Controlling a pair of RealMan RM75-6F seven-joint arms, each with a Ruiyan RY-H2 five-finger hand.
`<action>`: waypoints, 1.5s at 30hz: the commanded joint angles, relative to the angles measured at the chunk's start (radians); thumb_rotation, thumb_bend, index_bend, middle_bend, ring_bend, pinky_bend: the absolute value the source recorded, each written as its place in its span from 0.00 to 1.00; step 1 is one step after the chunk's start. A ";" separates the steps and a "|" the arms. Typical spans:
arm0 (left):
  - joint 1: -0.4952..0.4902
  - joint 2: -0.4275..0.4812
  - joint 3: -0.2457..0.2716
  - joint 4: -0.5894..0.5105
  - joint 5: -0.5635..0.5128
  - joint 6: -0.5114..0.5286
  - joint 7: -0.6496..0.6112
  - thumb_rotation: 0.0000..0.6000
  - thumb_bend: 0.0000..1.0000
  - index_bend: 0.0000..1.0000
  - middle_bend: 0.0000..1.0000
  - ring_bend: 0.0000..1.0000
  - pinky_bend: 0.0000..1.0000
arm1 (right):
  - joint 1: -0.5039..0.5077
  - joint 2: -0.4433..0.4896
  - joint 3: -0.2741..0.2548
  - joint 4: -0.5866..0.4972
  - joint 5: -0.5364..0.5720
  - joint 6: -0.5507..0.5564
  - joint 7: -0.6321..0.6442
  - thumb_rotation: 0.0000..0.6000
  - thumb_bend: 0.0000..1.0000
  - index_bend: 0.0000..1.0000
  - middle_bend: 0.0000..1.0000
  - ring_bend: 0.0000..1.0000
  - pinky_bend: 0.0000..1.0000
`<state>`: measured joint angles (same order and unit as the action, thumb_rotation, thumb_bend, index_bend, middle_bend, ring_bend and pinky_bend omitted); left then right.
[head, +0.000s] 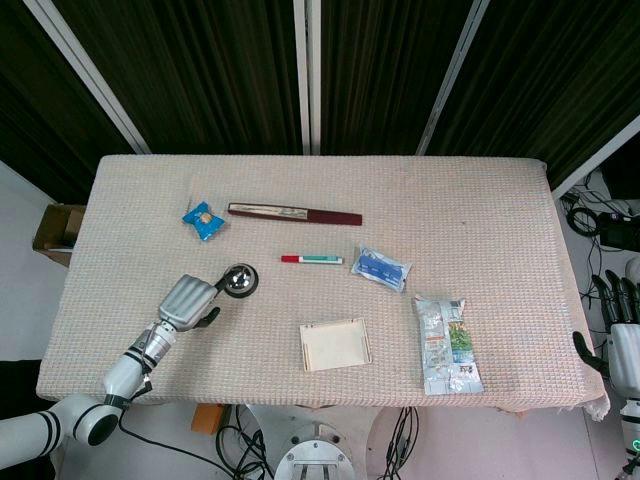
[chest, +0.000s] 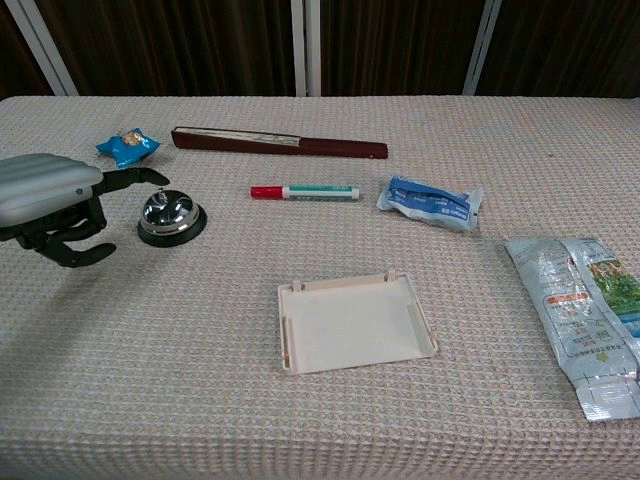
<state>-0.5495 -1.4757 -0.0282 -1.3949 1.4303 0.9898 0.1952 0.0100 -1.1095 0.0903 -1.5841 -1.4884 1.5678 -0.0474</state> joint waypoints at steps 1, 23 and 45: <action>-0.001 0.002 0.002 0.001 -0.006 -0.003 0.003 1.00 0.43 0.08 0.90 0.86 0.75 | 0.002 -0.002 0.000 0.000 -0.001 -0.002 -0.003 1.00 0.22 0.00 0.00 0.00 0.00; -0.004 0.000 0.020 -0.001 -0.033 -0.024 0.017 1.00 0.43 0.11 0.91 0.87 0.75 | 0.008 -0.010 -0.004 0.006 0.002 -0.019 -0.008 1.00 0.22 0.00 0.00 0.00 0.00; 0.000 0.003 0.016 -0.018 -0.020 0.014 0.021 1.00 0.43 0.11 0.91 0.87 0.75 | 0.006 -0.011 -0.003 0.008 0.004 -0.014 -0.007 1.00 0.22 0.00 0.00 0.00 0.00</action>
<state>-0.5505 -1.4736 -0.0078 -1.4101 1.4033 0.9923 0.2202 0.0164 -1.1207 0.0876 -1.5757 -1.4846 1.5543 -0.0540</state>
